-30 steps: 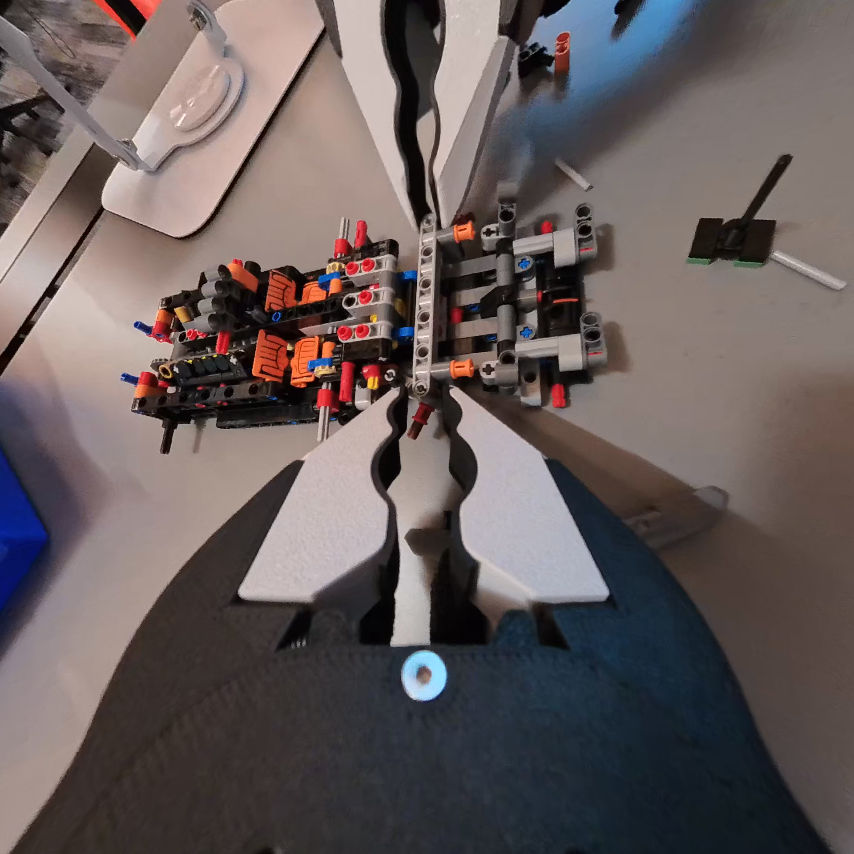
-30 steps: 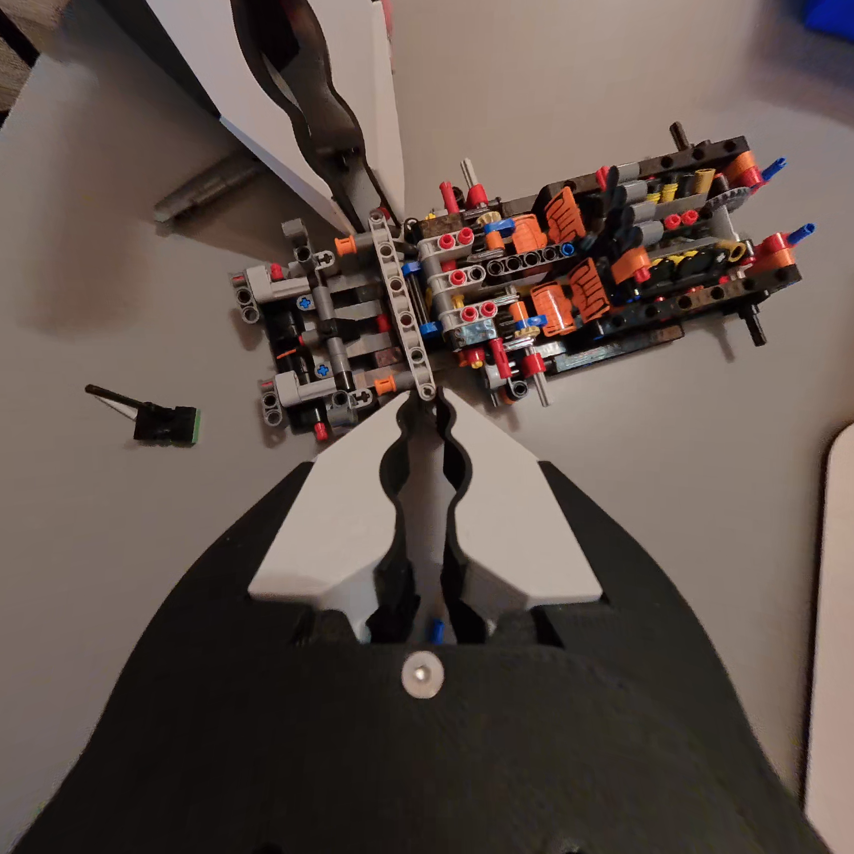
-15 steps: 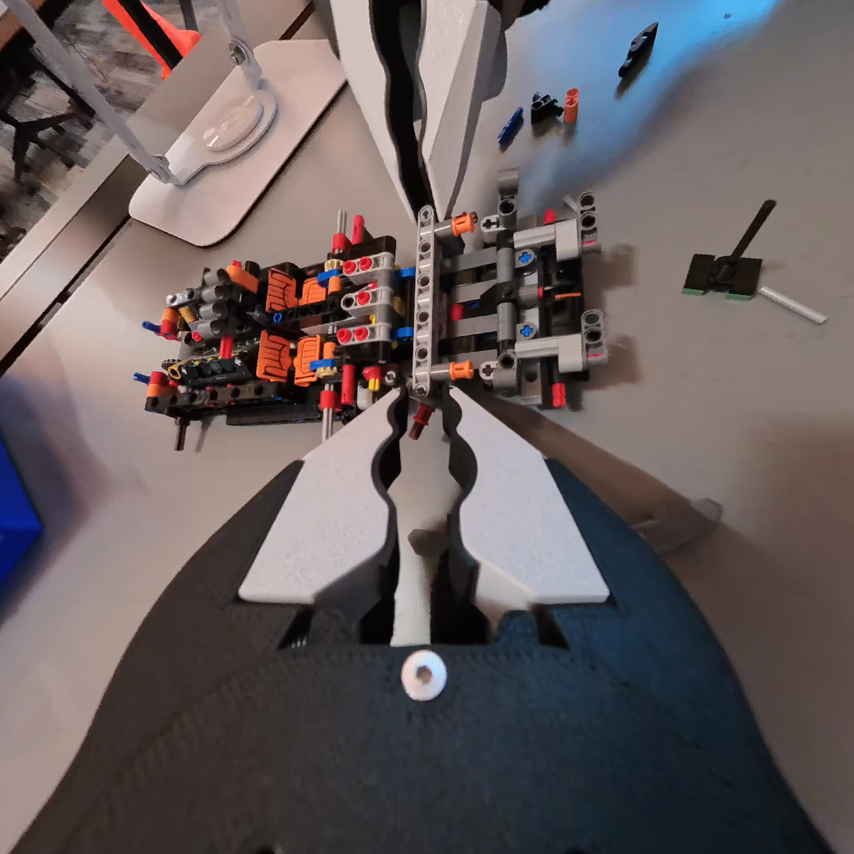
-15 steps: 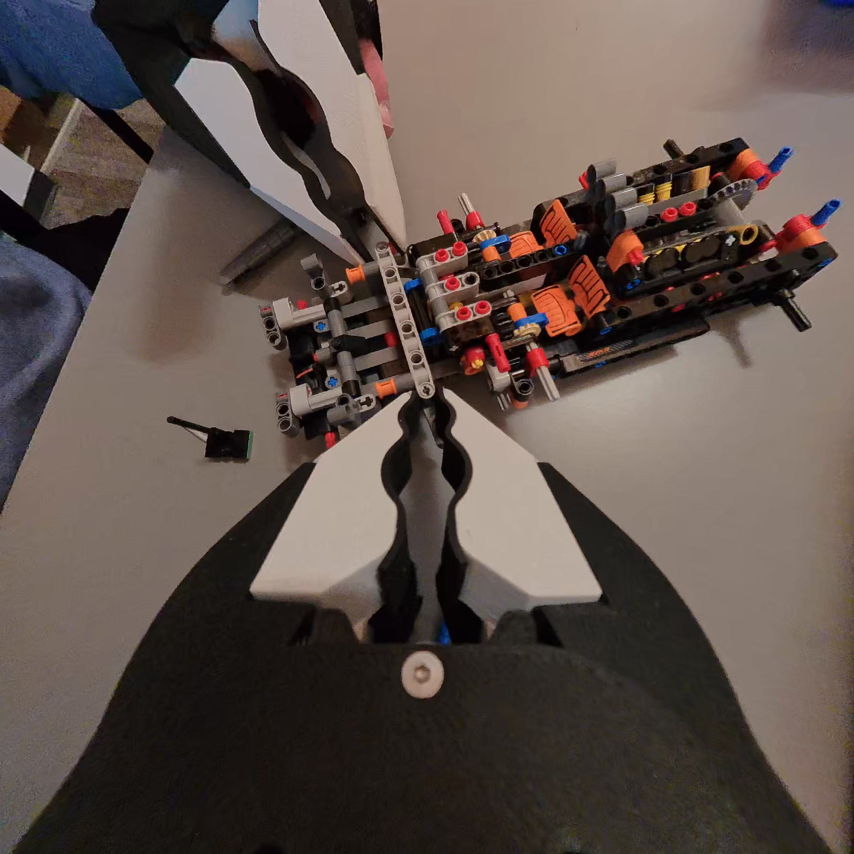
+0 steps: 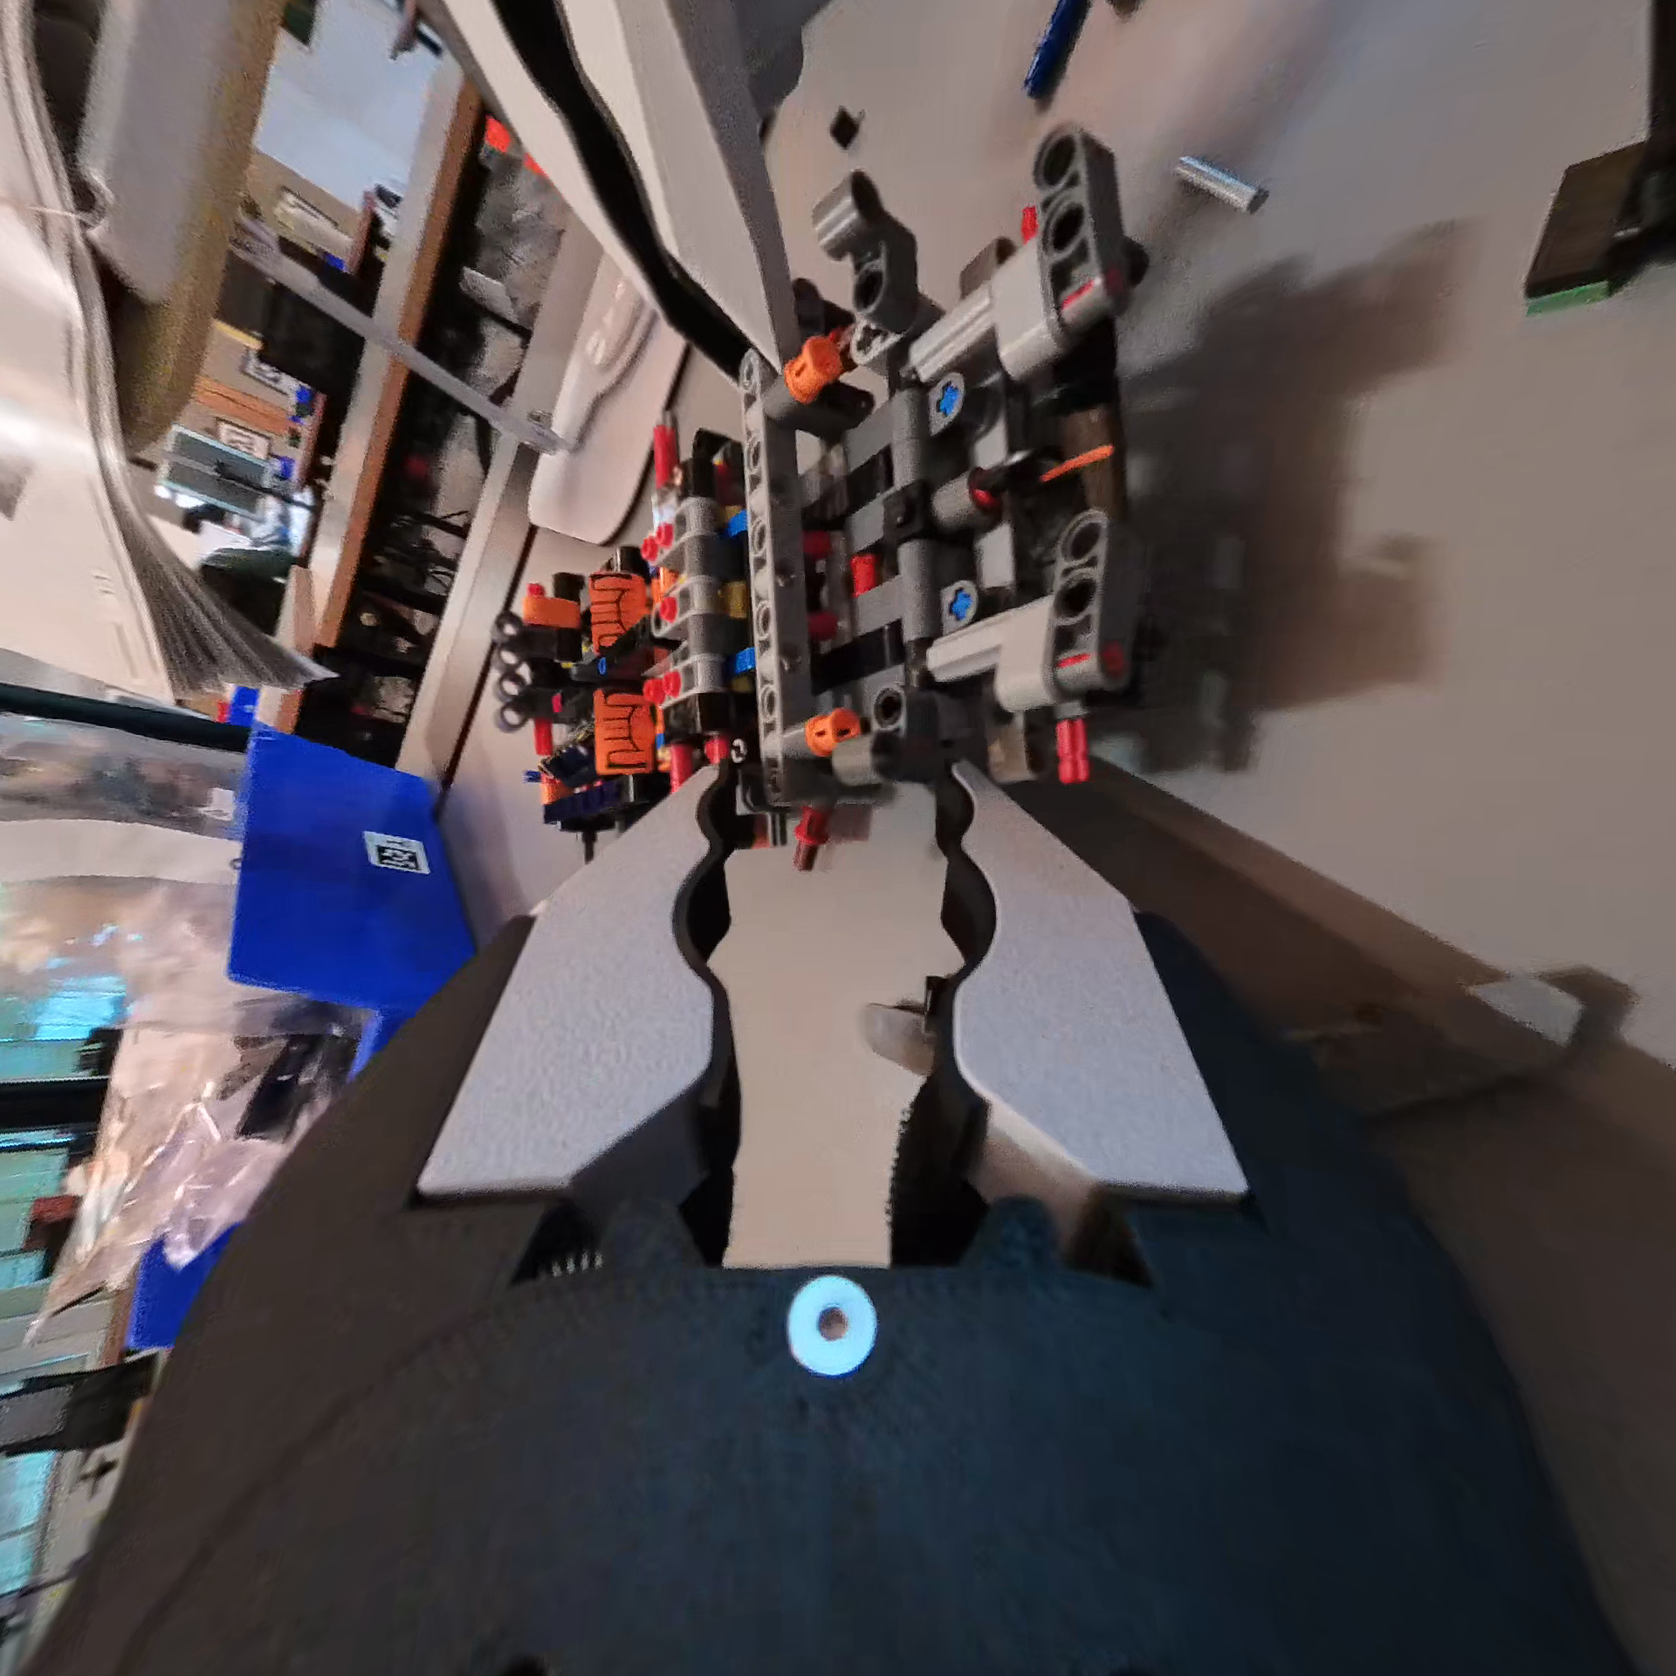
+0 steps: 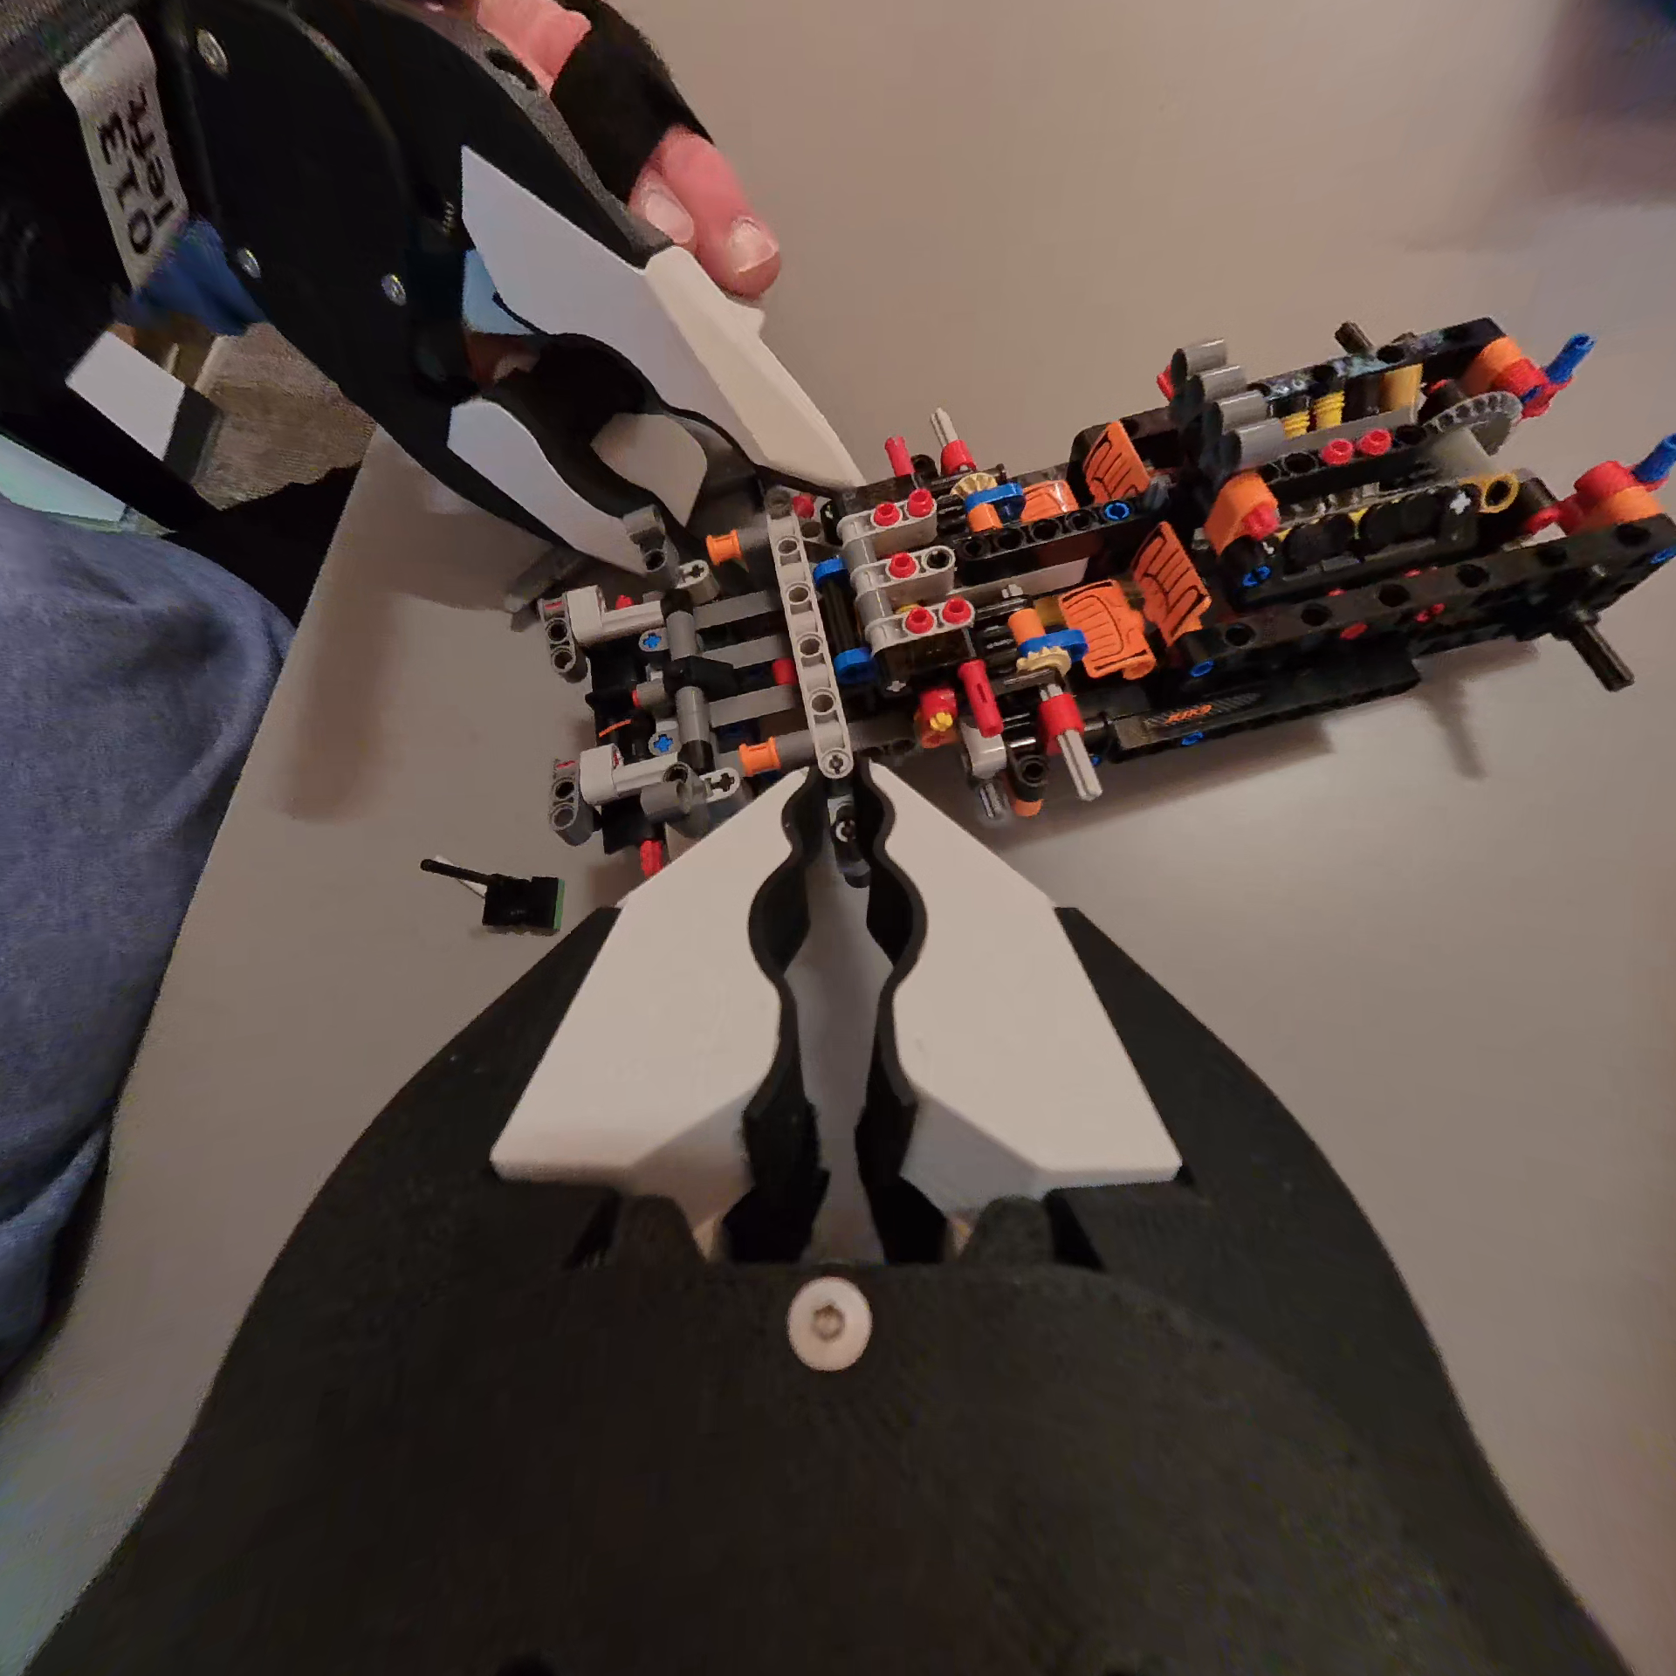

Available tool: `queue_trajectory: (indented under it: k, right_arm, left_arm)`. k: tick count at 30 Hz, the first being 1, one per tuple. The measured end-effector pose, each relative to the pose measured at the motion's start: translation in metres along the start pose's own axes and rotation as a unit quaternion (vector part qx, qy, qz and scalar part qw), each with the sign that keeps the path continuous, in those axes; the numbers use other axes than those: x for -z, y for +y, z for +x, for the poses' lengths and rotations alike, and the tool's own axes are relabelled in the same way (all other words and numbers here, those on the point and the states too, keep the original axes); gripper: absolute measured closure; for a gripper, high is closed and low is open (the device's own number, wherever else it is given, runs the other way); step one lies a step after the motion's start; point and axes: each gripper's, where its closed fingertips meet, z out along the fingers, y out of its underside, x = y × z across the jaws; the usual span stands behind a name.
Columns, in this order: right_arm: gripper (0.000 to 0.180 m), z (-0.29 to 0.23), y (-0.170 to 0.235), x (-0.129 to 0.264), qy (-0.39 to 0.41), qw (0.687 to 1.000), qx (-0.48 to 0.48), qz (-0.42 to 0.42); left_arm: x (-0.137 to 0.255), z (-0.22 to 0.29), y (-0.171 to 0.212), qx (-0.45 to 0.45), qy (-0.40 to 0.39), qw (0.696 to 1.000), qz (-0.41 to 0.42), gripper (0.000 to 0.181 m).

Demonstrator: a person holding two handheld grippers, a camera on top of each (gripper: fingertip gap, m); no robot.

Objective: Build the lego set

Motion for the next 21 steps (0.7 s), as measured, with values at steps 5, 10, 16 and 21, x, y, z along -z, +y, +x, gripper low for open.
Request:
queue_trajectory:
  k: [5, 10, 16, 21]
  right_arm:
    - [0.176, -0.001, -0.004, 0.003, -0.022, 1.000, -0.015, 0.004]
    - [0.176, -0.002, -0.013, 0.017, -0.036, 0.999, -0.024, 0.025]
    - [0.175, -0.002, -0.023, 0.030, -0.041, 0.997, -0.032, 0.062]
    - [0.169, 0.004, -0.039, 0.048, -0.007, 0.992, -0.026, 0.120]
  left_arm:
    - [-0.001, -0.009, -0.003, -0.055, -0.061, 0.997, -0.015, 0.132]
    - [0.005, -0.025, -0.018, -0.062, -0.095, 0.994, 0.005, 0.151]
    - [0.013, -0.041, -0.030, -0.039, -0.084, 0.996, 0.012, 0.156]
    - [0.016, -0.046, -0.037, -0.031, -0.055, 0.998, 0.008, 0.156]
